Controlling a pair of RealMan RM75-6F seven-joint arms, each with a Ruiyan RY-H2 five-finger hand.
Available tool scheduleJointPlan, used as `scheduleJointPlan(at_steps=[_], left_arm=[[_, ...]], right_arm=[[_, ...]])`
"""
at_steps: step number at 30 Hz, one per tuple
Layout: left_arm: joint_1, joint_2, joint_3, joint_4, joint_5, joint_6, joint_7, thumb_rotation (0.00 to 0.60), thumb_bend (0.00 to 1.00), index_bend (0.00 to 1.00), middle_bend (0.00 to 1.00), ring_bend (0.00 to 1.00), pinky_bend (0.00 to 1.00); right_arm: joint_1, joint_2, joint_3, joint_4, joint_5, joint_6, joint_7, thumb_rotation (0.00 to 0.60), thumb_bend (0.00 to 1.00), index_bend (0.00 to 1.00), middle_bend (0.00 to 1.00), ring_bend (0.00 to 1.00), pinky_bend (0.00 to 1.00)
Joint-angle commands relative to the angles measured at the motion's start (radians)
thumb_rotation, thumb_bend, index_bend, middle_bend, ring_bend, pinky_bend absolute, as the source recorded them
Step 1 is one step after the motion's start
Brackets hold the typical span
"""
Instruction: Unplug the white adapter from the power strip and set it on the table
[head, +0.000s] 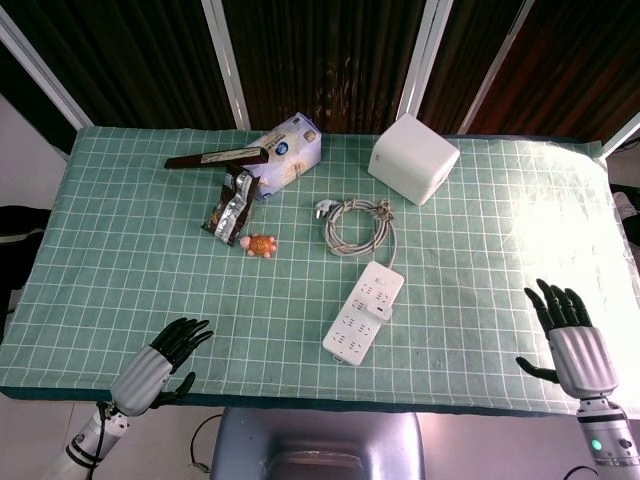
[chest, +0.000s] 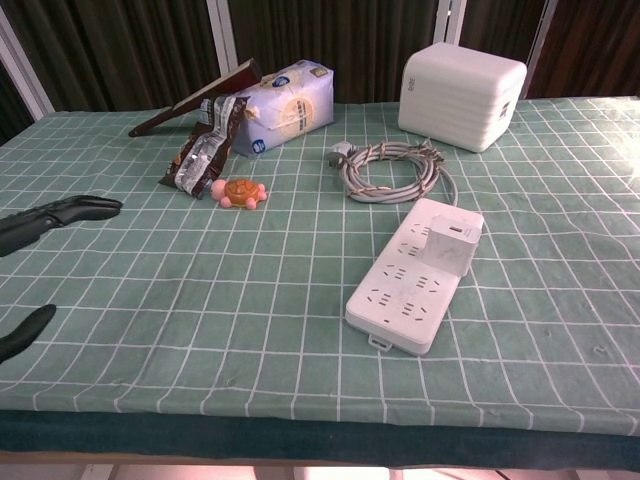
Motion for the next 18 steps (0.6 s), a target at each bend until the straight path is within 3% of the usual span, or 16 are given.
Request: scheduleJointPlan(at_steps=[1,10,18], left_arm=[[-0.054,-0.046,0.000,-0.005,0.029,-0.053,0.034,0.600,0.60,0.00,0.06,0.01,0.10],[-0.171,-0.124,-0.036,-0.084,-0.077,-0.294,0.054,0.600,0.67,0.01,0.11,0.09,0.12],[-0.210,-0.214,-0.068,-0.042,-0.125,-0.328,0.090,0.600,0.63,0.01,0.12,0.07,0.12]], right_arm=[[0.000,-0.012,-0.048,0.373,-0.145,0.077,0.389,0.600,0.11,0.00,0.00,0.00,0.00],[0.175,-0.027,-0.011,0.401,-0.227,-0.026,0.355,0.600,0.12,0.00,0.00,0.00,0.00],[0.269,-0.036,0.020,0.380,-0.178,-0.152,0.328,0.600,0.12,0.00,0.00,0.00,0.00]])
